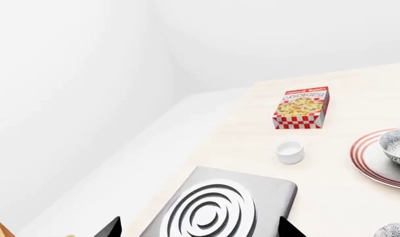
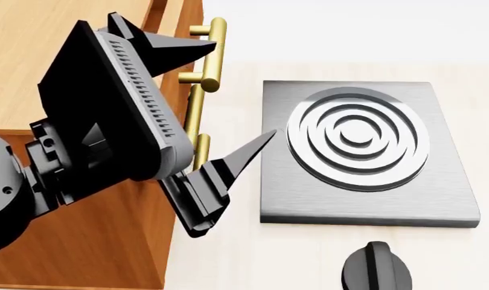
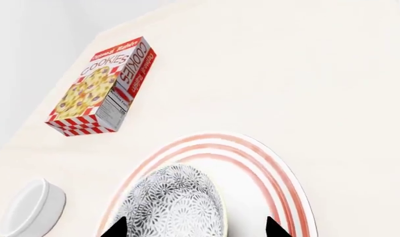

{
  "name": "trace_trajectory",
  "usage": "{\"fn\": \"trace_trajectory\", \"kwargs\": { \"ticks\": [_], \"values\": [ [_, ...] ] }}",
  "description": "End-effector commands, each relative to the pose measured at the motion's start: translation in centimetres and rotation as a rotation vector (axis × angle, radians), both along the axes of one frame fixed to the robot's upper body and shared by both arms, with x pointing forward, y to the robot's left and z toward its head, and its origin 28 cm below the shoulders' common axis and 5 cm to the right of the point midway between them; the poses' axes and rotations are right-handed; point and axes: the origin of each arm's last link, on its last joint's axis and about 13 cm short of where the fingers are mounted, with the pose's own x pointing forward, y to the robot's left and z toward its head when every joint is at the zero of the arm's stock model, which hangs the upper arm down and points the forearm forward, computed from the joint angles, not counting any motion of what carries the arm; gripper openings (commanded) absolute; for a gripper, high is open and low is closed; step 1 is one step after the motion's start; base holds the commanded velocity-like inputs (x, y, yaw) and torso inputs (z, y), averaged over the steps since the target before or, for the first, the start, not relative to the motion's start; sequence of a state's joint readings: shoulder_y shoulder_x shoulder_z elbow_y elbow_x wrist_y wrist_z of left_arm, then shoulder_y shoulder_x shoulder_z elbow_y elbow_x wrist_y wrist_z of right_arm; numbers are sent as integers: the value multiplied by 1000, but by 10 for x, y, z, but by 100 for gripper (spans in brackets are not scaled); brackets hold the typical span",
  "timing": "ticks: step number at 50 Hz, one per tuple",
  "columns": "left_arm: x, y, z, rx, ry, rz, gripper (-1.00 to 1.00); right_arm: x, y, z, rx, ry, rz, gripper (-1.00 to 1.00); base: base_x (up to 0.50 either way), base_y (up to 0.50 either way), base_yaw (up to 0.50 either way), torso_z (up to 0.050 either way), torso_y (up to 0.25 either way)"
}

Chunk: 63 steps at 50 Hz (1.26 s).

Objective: Pick the akita bowl on the wooden cabinet and place it on the plate.

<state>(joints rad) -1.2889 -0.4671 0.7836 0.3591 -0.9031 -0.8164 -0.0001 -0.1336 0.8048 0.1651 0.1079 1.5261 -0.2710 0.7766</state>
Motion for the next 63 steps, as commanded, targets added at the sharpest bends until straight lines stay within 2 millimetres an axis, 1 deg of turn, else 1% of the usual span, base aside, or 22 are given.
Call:
{"fn": "trace_trajectory", "kwargs": {
  "ticks": [1, 3, 4, 5, 9, 12, 15, 16, 17, 18, 19, 27, 33, 39, 43, 44, 51, 52, 54, 58, 60, 63],
  "values": [
    [0, 0, 0, 0, -2, 0, 100, -3, 3, 24, -46, -57, 14, 100, 0, 0, 0, 0, 0],
    [0, 1, 1, 0, -1, 1, 100, -2, 5, 28, -54, -66, 23, 100, 0, 0, 0, 0, 0],
    [-1, 1, 1, -2, -1, 3, 100, 2, 8, 36, -78, -81, 44, 100, 0, 0, 0, 0, 0],
    [-1, 1, 0, -2, -1, 3, 100, 3, 9, 39, -84, -86, 49, 100, 0, 0, 0, 0, 0],
    [-1, 2, -1, -4, 1, 5, 100, 7, 18, 62, -146, -124, 87, 100, 0, 0, 0, 0, 0],
    [-1, 2, -2, -6, 2, 5, 100, 8, 24, 77, -183, -154, 108, 100, 0, 0, 0, 0, 0],
    [-1, 2, -3, -7, 4, 4, 100, 8, 28, 86, -206, -175, 124, 100, 0, 0, 0, 0, 0],
    [-1, 2, -3, -8, 5, 4, 100, 8, 31, 93, -221, -191, 134, 100, 0, 0, 0, 0, 0],
    [-1, 2, -3, -8, 5, 4, 100, 8, 31, 93, -221, -191, 134, 100, 0, 0, 0, 0, 0],
    [-2, 3, -3, -8, 5, 6, 100, 8, 34, 101, -242, -206, 147, 100, 0, 0, 0, 0, 0],
    [-2, 3, -3, -8, 5, 6, 100, 7, 34, 101, -242, -206, 147, 100, 0, 0, 0, 0, 0],
    [-2, 4, -4, -11, 5, 7, 100, 5, 49, 132, -322, -270, 198, 100, 0, 0, 0, 0, 0],
    [-2, 4, -3, -12, 4, 8, 100, 3, 57, 144, -356, -303, 226, 100, 0, 0, 0, 0, 0],
    [-2, 5, -3, -15, 3, 8, 100, -1, 73, 168, -434, -358, 283, 100, 0, 0, 0, 0, 0],
    [-2, 5, -3, -15, 3, 8, 100, -1, 73, 168, -434, -358, 283, 100, 0, 0, 0, 0, 0],
    [-2, 5, -3, -17, 3, 6, 100, -5, 83, 183, -492, -387, 312, 100, 0, 0, 0, 0, 0],
    [-2, 5, -3, -17, 3, 8, 100, -6, 86, 186, -504, -397, 319, 100, 0, 0, 0, 0, 0],
    [-3, 6, -3, -18, 2, 9, 100, -11, 93, 196, -542, -425, 347, 100, 0, 0, 0, 0, 0],
    [-3, 6, -3, -18, 2, 9, 100, -10, 94, 196, -542, -425, 347, 100, 0, 0, 0, 0, 0],
    [-3, 7, -3, -19, 2, 12, 100, -17, 102, 207, -576, -462, 378, 100, 0, 0, 0, 0, 0],
    [-3, 7, -3, -19, 2, 12, 100, -17, 102, 207, -576, -462, 378, 100, 0, 0, 0, 0, 0],
    [-4, 7, -4, -22, 2, 10, 100, -23, 110, 217, -611, -492, 408, 100, 0, 0, 0, 0, 0]
  ]
}}
